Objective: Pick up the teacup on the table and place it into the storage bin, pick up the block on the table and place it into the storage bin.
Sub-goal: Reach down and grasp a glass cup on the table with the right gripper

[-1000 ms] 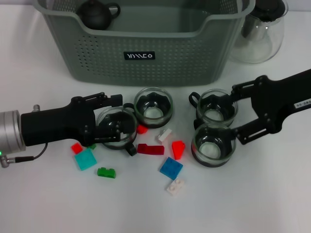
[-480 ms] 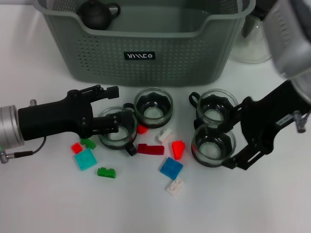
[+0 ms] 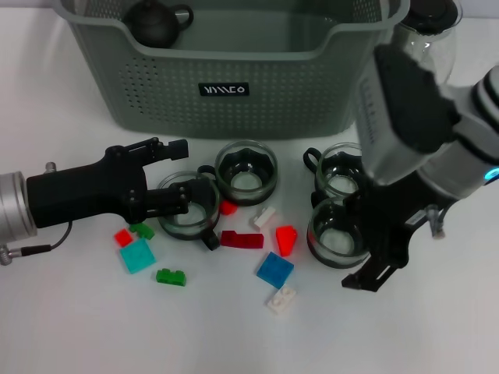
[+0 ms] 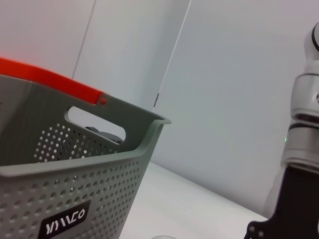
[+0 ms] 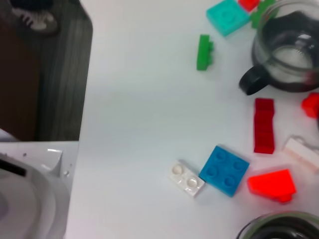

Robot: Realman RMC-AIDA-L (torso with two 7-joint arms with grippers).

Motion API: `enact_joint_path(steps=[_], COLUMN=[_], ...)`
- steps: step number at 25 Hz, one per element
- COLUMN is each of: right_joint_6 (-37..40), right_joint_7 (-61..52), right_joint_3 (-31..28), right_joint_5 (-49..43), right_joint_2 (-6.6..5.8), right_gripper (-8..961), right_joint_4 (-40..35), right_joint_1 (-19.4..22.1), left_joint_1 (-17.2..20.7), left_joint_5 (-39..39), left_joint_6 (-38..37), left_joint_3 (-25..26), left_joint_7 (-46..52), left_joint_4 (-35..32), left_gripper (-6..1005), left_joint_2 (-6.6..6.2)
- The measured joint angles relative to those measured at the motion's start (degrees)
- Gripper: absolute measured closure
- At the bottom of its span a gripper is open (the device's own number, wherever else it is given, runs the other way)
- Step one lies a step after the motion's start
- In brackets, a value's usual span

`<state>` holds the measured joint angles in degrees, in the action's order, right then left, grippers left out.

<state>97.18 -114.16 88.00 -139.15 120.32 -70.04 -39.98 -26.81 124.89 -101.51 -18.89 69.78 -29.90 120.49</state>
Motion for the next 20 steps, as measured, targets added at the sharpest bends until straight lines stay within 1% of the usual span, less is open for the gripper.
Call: enact_joint_path(steps=[5,12,17,20], right_joint_6=[-2.8,-4.4,-6.4,-6.8], right_joint_7=[-1.9,-2.2,-3.4,-4.4], right_joint_3=[4.7,8.7,11.4,11.8], right_joint_5=[-1.5,-1.6,-3.1,-3.7], right_joint_2=[0.07,0.18,0.17,0.17], right_gripper=[72,71,177,299], right_joint_4=[0.7,1.1,2.2,2.2], right_joint_1=[0.0,0.2,0.0,-0.1], left_joint_1=[0.2,0.5,0.6,0.9], left_joint_5=[0.0,0.0,0.0,0.0], left_joint_6=[0.0,0.0,0.0,0.0], left_joint_3=[0.0,0.0,0.0,0.0], left_joint_7=[-0.2,-0.4,-0.8,-0.8], left_joint_4=[0.0,0.0,0.2,0.0], left_gripper=[140,140,140,140], left_joint_2=[0.07,0.19,0.18,0.2])
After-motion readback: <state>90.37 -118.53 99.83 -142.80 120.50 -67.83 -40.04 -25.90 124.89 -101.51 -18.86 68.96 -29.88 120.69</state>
